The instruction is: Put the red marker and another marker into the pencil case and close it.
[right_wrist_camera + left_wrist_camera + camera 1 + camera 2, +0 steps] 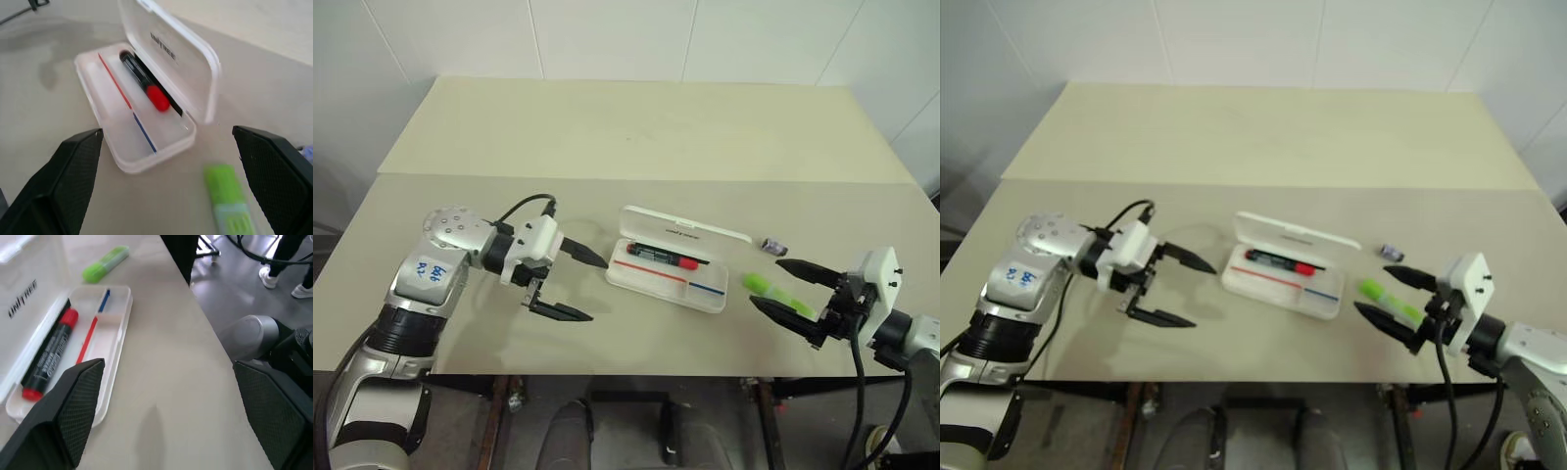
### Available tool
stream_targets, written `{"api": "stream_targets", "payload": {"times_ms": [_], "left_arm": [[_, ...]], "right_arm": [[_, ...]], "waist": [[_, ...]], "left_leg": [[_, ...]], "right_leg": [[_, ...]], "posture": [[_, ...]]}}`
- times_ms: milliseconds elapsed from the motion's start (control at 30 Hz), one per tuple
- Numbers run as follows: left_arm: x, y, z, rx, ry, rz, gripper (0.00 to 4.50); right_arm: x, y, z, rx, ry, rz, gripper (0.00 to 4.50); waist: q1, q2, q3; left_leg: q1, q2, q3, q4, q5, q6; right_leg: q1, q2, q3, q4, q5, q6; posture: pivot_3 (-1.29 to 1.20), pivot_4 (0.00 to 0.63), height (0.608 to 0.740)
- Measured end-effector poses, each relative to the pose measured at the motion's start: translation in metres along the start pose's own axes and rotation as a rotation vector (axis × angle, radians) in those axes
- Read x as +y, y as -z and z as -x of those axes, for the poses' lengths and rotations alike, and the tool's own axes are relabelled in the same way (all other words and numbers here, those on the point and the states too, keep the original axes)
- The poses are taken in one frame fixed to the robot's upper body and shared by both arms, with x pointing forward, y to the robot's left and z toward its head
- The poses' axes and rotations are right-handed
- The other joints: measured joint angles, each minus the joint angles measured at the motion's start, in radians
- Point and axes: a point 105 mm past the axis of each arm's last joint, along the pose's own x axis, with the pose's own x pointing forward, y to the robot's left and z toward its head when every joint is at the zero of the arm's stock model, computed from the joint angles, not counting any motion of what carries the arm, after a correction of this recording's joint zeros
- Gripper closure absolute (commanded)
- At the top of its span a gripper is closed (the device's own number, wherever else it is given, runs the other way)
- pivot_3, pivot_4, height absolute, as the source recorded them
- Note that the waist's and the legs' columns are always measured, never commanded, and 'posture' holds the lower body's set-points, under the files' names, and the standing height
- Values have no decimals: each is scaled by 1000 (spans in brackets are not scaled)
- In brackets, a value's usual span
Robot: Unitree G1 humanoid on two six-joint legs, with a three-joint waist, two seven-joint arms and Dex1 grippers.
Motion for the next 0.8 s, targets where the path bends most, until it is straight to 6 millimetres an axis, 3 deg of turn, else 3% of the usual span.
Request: {"api": "stream_targets", "payload": {"times_ms": [467, 733, 800], "left_arm": [[11, -18, -7, -85, -5, -77, 25], [13, -19, -10, -108, -4, -82, 25], [14, -19, -10, -109, -7, -81, 0]], "right_arm": [[-54, 55, 6, 149, 52, -53, 0], [-58, 73, -2, 195, -4, -59, 0], [-58, 73, -3, 197, -19, -46, 658]], "waist": [[-23, 1, 0], [-26, 1, 0], [-27, 1, 0]], "left_leg": [[0, 0, 1, -1, 2, 2], [1, 0, 1, -1, 2, 2], [1, 0, 1, -1, 2, 2]], "right_leg": [[3, 1, 1, -9, 6, 1], [3, 1, 2, -7, 7, 4], [3, 1, 2, -7, 7, 4]], "posture": [[0, 150, 740], [0, 150, 740], [0, 150, 740]]}}
